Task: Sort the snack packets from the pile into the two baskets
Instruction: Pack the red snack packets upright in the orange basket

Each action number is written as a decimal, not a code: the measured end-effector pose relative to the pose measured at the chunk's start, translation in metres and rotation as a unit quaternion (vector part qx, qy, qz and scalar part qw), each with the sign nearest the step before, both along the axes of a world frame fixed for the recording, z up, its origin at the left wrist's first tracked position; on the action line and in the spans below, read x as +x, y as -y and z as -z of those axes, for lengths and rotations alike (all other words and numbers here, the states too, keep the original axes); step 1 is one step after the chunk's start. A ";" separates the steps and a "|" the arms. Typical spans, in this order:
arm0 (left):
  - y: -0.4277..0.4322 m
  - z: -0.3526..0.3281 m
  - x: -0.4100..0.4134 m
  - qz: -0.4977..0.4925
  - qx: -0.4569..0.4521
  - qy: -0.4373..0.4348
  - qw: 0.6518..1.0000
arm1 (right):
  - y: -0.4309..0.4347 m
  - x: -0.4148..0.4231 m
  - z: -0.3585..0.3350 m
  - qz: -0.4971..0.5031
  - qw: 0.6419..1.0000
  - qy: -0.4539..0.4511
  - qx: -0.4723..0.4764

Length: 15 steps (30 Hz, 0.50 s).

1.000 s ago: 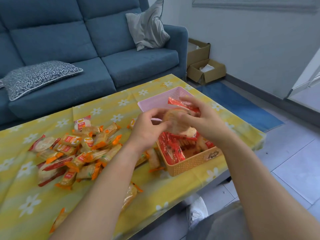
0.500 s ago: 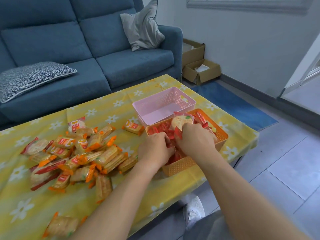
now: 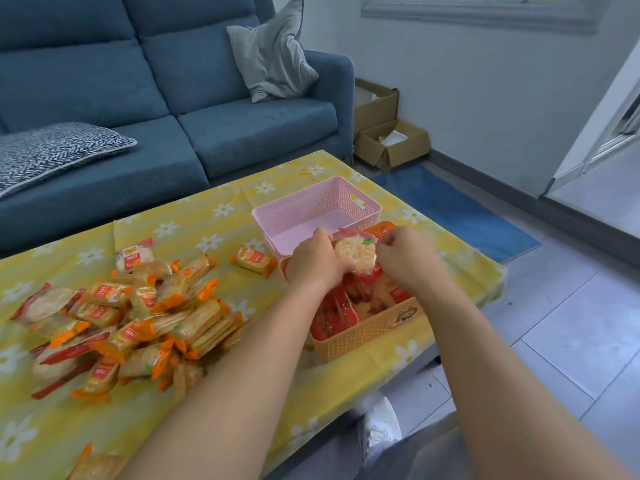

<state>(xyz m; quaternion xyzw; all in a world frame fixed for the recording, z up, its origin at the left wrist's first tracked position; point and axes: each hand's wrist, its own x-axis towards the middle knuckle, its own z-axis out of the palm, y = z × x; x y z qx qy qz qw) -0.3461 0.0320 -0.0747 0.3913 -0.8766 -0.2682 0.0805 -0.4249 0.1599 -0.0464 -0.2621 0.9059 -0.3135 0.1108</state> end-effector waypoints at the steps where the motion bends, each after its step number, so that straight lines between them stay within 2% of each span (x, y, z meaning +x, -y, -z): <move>1: 0.001 0.000 0.000 -0.005 0.022 -0.020 1.000 | -0.001 -0.003 -0.001 0.015 0.999 0.006 -0.028; 5: 0.010 -0.002 0.008 -0.006 0.113 -0.149 0.982 | -0.003 -0.012 -0.006 0.020 0.993 0.034 -0.107; 9: 0.011 -0.008 0.023 0.019 0.166 -0.216 0.962 | -0.003 -0.007 -0.004 -0.067 0.995 0.024 -0.074; 12: 0.006 -0.011 0.032 0.029 0.207 -0.260 0.943 | -0.007 -0.004 -0.009 -0.110 0.990 -0.014 -0.087; 13: 0.005 -0.009 0.035 0.023 0.197 -0.265 0.944 | -0.008 -0.005 -0.011 -0.109 0.990 -0.029 -0.089; 15: 0.001 -0.002 0.040 0.013 0.122 -0.235 0.964 | -0.011 -0.004 -0.017 -0.105 0.990 -0.051 -0.074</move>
